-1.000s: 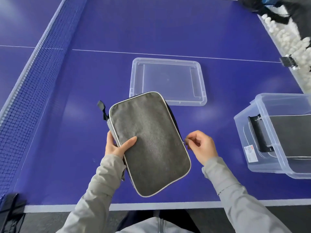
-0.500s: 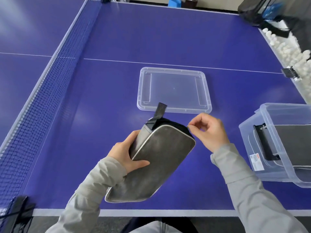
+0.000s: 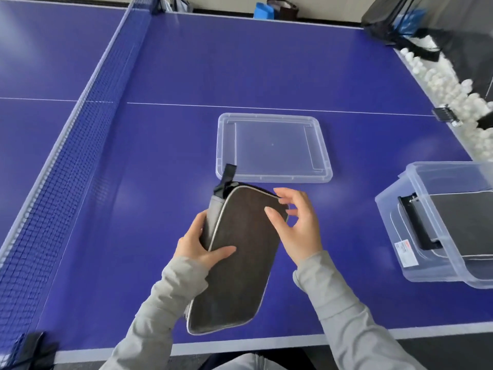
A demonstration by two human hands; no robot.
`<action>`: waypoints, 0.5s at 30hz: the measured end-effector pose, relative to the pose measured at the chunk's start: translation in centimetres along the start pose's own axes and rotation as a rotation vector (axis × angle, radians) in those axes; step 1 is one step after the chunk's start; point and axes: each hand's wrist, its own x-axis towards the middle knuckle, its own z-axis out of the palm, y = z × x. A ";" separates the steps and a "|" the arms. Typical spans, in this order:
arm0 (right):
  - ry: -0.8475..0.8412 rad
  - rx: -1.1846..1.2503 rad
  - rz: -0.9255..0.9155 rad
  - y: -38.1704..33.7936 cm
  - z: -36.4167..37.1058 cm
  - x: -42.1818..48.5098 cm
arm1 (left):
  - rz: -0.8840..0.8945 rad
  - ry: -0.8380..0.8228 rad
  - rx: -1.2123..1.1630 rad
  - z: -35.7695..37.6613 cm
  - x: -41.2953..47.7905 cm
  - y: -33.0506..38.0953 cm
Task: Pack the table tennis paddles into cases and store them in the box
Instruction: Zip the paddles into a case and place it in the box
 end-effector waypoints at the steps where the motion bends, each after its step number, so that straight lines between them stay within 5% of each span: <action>1: 0.035 0.011 0.101 0.9 0.1 -0.9 | -0.049 0.051 -0.177 0.2 0.0 -0.4; 5: 0.135 0.130 0.545 4.1 0.1 -5.2 | -0.306 0.289 -0.578 1.5 0.1 -2.5; 8: 0.089 0.491 0.836 5.0 0.0 -7.6 | -0.522 0.369 -0.853 3.2 0.9 -4.2; 11: 0.069 0.729 0.907 5.1 0.1 -8.1 | -0.594 0.336 -0.965 4.8 0.6 -4.4; 15: 0.250 0.709 0.905 5.3 -0.6 -8.2 | -0.631 0.292 -1.020 7.1 -0.5 -4.3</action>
